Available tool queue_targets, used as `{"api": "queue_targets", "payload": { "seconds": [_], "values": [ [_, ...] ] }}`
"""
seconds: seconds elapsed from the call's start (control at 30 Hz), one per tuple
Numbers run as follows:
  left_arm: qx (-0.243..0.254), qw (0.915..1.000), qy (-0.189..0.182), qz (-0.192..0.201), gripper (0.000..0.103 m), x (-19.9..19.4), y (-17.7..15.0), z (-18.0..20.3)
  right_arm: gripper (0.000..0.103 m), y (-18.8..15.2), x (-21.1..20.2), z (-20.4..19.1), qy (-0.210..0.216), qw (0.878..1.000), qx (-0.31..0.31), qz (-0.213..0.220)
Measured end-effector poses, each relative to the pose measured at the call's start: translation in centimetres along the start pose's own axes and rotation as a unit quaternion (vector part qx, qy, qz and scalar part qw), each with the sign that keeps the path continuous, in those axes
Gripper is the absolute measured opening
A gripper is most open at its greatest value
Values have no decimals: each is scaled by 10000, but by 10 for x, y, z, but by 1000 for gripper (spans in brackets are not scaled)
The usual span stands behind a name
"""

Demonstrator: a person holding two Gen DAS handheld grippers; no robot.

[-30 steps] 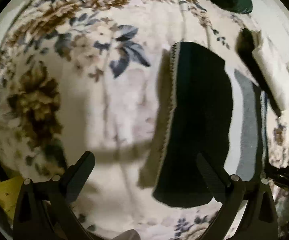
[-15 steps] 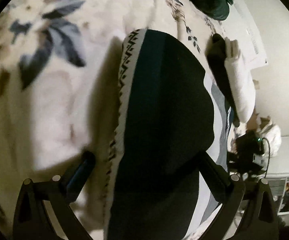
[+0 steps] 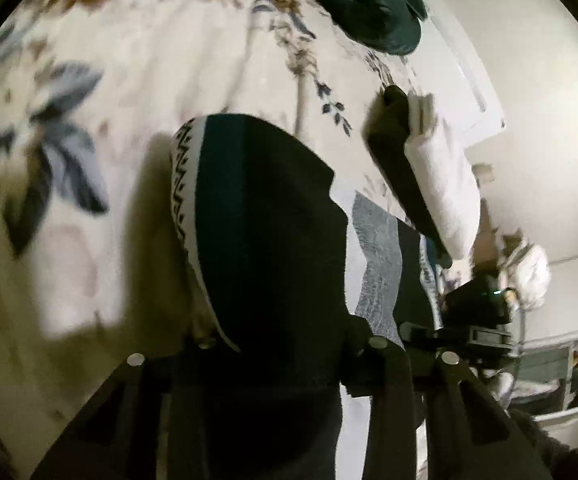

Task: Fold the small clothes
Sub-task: 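Lift and fold the sweater over once more with both tools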

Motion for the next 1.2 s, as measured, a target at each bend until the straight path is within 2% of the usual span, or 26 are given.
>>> {"api": "queue_targets", "payload": {
  "seconds": [0.2, 0.37, 0.47, 0.67, 0.77, 0.9, 1.07, 1.2],
  "values": [
    [518, 9984, 181, -140, 29, -25, 26, 39, 23, -23, -36, -30, -215, 9973, 309, 624],
    [1088, 9937, 101, -269, 29, -37, 66, 88, 23, -31, -95, -63, -180, 9921, 376, 1182],
    [1414, 9894, -26, -314, 29, -35, 96, 127, 23, -22, -141, -84, -220, 9868, 368, 1560],
    [1917, 9807, -274, -252, 29, -11, 164, 213, 23, 34, -223, -120, -265, 9754, 239, 2177],
    [2034, 9782, -359, -227, 30, 16, 196, 247, 23, 67, -268, -120, -261, 9700, 201, 2409],
    [2212, 9744, -323, -251, 31, 66, 231, 284, 23, 124, -307, -104, -329, 9649, 233, 2595],
    [2354, 9710, -14, -411, 32, 128, 250, 296, 23, 178, -315, -79, -600, 9642, 358, 2560],
    [2517, 9662, 327, -458, 35, 153, 247, 298, 23, 198, -300, -66, -713, 9652, 456, 2476]
  ]
}}
Point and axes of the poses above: each gripper's, at about its wrist camera, not at the fingertips, and x roughly the way its jaws point, z to its right, y to its top, the point moved 1 cm from there along x, roughly the way its jaws point, and after that the axes turned 4 degrees about y, right-handed, at the moved point
